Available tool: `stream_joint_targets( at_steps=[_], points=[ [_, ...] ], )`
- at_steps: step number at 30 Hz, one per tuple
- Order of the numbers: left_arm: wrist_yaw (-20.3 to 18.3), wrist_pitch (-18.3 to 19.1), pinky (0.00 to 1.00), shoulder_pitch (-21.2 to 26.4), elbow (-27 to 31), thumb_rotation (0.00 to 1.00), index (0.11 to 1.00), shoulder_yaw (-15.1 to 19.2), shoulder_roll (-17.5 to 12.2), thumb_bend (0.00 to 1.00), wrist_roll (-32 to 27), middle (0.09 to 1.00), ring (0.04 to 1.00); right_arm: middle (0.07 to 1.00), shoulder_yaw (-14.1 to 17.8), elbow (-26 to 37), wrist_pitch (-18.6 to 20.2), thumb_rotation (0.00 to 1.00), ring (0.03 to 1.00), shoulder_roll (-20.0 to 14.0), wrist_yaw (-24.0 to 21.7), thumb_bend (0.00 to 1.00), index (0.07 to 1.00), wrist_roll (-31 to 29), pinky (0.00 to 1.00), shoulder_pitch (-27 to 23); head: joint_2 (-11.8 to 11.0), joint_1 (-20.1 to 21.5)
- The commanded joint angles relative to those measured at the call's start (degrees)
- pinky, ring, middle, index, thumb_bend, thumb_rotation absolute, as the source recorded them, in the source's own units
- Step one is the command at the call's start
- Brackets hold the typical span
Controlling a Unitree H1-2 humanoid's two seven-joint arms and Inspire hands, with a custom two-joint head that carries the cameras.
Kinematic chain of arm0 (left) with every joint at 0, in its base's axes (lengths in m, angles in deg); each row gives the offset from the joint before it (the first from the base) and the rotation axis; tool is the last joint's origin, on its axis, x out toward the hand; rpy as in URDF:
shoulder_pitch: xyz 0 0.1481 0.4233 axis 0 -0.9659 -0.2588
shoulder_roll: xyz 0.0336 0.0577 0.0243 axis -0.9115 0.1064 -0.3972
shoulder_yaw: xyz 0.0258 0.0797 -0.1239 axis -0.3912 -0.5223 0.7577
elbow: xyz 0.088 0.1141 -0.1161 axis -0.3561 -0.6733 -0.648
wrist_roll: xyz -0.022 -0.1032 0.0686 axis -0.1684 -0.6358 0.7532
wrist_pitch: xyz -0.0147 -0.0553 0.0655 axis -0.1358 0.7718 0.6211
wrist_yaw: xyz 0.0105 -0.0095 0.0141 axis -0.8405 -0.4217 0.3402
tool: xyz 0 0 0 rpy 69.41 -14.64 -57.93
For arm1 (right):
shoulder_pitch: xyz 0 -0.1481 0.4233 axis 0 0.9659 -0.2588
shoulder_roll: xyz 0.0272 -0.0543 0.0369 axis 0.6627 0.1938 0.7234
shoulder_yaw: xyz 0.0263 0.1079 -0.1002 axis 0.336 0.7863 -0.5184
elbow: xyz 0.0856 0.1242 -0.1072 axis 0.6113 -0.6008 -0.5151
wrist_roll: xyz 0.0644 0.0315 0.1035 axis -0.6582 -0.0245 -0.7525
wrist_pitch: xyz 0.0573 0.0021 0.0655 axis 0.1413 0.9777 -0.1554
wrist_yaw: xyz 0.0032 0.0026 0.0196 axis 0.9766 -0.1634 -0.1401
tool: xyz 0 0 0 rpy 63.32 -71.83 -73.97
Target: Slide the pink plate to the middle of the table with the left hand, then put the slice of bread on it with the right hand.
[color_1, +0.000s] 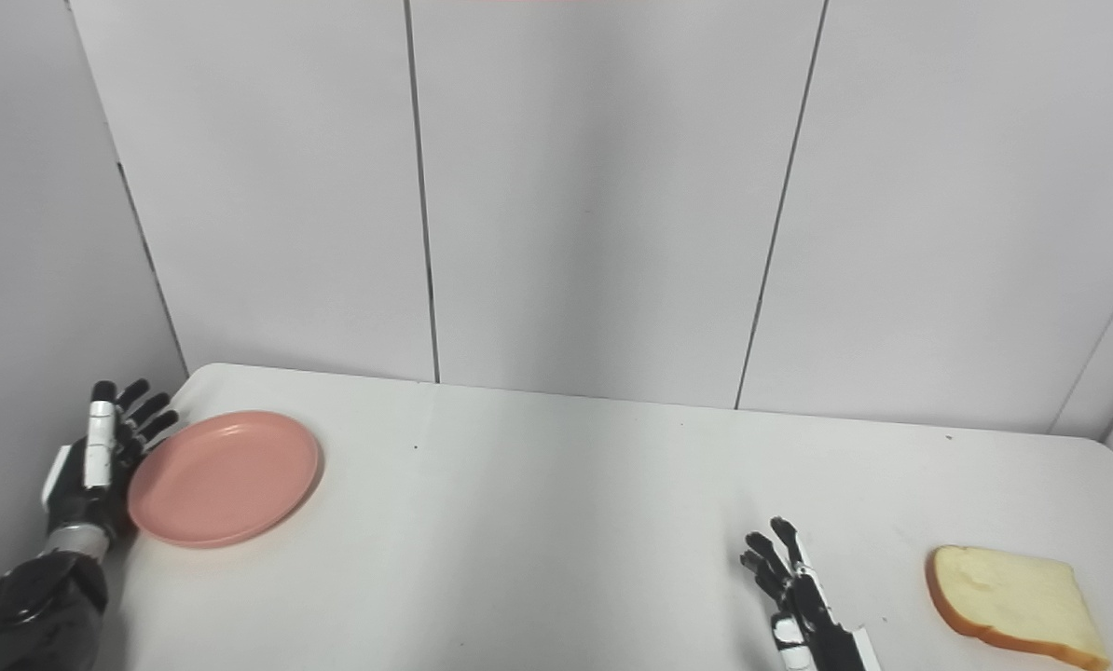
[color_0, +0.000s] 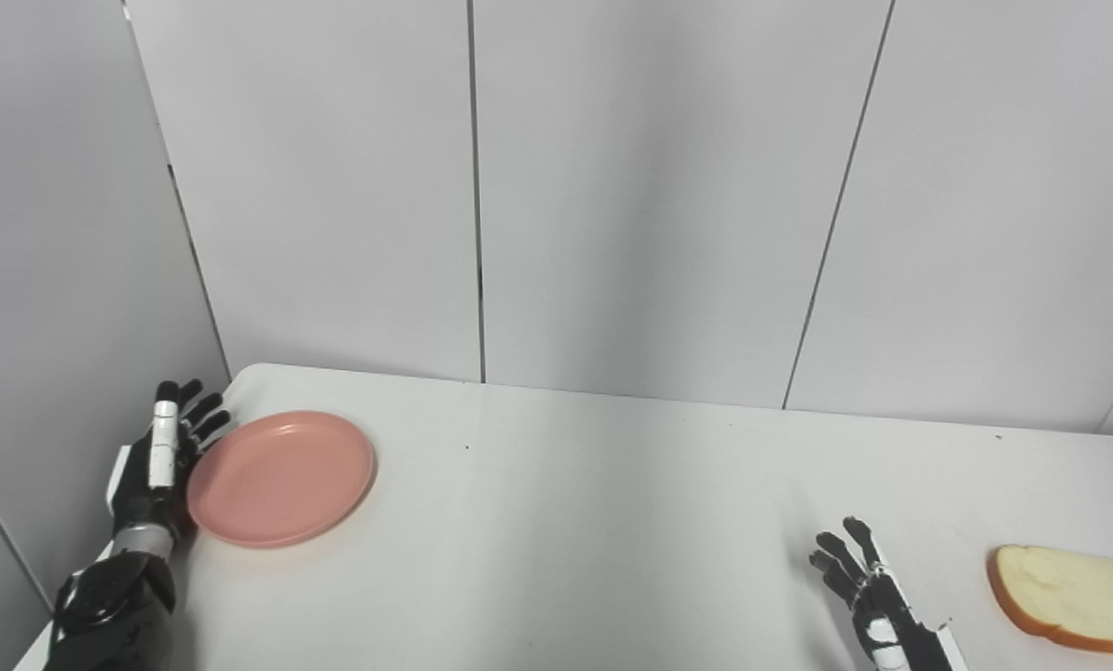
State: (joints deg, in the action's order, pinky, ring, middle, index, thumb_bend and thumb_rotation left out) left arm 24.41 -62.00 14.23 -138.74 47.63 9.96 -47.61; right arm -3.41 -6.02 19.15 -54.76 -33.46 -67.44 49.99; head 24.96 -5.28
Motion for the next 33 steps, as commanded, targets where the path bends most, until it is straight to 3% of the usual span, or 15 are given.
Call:
stream_joint_targets(
  at_steps=[1, 13, 23, 33],
  points=[
    [-1.0, 0.4, 0.74, 1.4, 2.0, 0.90, 0.855, -0.5, 0.0, 0.87, 0.4, 0.849, 0.836, 0.902, -1.4, -5.1, 0.5, 0.99, 0.878, 1.9, 0.3, 0.87, 0.967, -0.4, 0.93, 6.3, 0.1, 0.0],
    [-2.8, 2.6, 0.75, 0.2, 6.3, 0.88, 0.822, -1.9, 4.1, 0.88, 0.5, 0.842, 0.827, 0.897, -1.7, -4.6, 0.1, 0.97, 0.874, 1.8, 0.0, 0.84, 0.967, -0.4, 0.92, 6.9, 0.6, 0.6],
    [-4.4, 2.0, 0.71, 0.0, 8.0, 0.89, 0.795, -5.3, 7.6, 0.86, 1.7, 0.810, 0.804, 0.885, -2.2, -4.8, -0.8, 0.96, 0.867, 1.6, -0.1, 0.82, 0.965, -0.2, 0.92, 7.1, 0.9, 1.4],
    [-7.5, 3.3, 0.75, -0.3, 9.9, 0.87, 0.823, -7.8, 11.6, 0.85, 1.6, 0.822, 0.819, 0.880, -2.8, -4.3, -1.3, 0.96, 0.862, 1.9, 0.3, 0.82, 0.961, 0.8, 0.91, 7.2, 1.4, 3.1]
  ],
)
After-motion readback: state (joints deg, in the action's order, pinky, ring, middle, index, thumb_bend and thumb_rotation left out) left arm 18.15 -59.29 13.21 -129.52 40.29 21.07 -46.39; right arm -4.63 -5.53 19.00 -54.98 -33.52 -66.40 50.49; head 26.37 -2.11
